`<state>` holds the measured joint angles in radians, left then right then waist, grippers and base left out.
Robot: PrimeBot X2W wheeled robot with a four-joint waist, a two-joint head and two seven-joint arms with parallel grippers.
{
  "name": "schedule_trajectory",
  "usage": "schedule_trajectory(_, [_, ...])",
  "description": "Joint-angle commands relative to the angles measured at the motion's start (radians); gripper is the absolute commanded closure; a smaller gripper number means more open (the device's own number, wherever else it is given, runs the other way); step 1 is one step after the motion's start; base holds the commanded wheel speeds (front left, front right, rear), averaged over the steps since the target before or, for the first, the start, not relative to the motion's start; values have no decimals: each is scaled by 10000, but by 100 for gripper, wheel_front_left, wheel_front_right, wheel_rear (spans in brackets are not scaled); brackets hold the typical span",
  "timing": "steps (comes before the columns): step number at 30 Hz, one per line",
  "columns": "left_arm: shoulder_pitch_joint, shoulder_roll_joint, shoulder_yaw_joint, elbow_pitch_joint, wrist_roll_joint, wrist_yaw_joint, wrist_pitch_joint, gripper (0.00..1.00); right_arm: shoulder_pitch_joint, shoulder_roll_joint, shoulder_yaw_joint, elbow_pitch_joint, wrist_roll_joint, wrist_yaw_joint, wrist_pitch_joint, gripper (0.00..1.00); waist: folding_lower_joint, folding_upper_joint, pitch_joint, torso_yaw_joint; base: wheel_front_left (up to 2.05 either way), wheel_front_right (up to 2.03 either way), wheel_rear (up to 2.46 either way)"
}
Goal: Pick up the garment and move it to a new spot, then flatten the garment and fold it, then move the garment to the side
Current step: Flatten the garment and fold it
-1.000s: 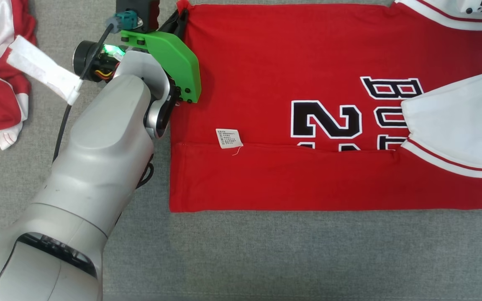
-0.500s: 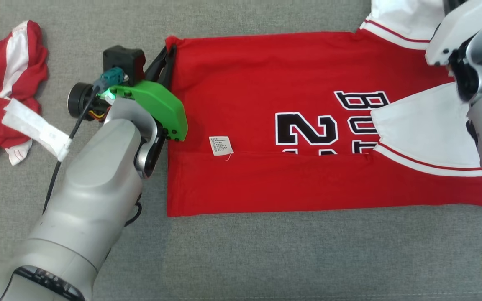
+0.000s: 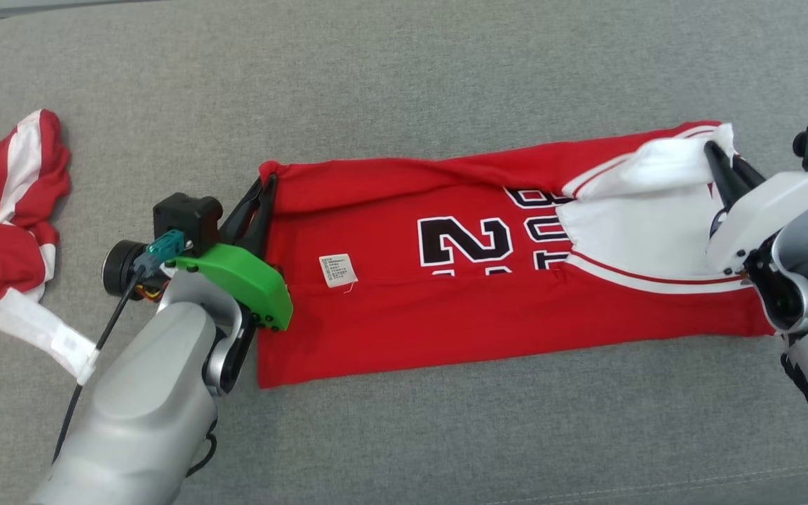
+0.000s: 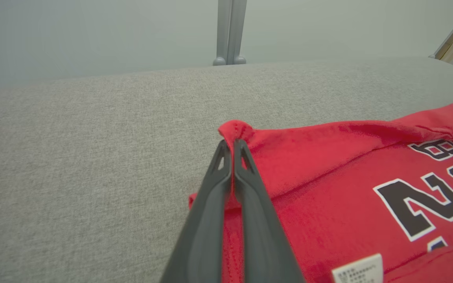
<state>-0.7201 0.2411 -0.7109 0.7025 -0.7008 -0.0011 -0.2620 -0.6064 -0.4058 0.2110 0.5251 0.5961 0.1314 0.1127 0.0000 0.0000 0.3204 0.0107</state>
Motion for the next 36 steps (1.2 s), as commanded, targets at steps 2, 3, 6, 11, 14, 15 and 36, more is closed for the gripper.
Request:
schedule_trajectory(2, [582, 204, 304, -435, 193, 106, -29, 100, 593, 51, -189, -538, -7, -14, 200, 100, 0, 0, -426, -447, 0, 0, 0])
schedule_trajectory(3, [794, 274, 474, -661, 311, 116, -31, 100, 853, 93, -266, -798, -50, -14, 319, 100, 0, 0, -487, -513, 0, 0, 0])
schedule_trajectory(6, [1321, 400, 802, -1055, 579, 175, -31, 100, 1465, 264, -561, -1481, -154, -14, 662, 100, 0, 0, -603, -628, 0, 0, 0])
schedule_trajectory(11, [1974, 446, 1285, -1315, 837, 129, -33, 100, 2423, 587, -1066, -2592, -437, -14, 1368, 100, 0, 0, -703, -737, 0, 0, 0])
schedule_trajectory(14, [2203, 389, 1562, -1364, 1004, 53, -33, 100, 2839, 867, -1315, -3127, -617, -14, 1674, 100, 0, 0, -708, -775, 0, 0, 0])
schedule_trajectory(15, [2281, 358, 1649, -1358, 1065, 18, -33, 100, 2983, 978, -1403, -3287, -668, -14, 1798, 93, 0, 0, -707, -785, 0, 0, 0])
schedule_trajectory(36, [4966, -988, 5936, -4044, 2245, -1095, -22, 0, 3637, 2264, -3212, -4043, -2046, -14, 3763, 0, 0, 0, -1525, -665, 0, 0, 0])
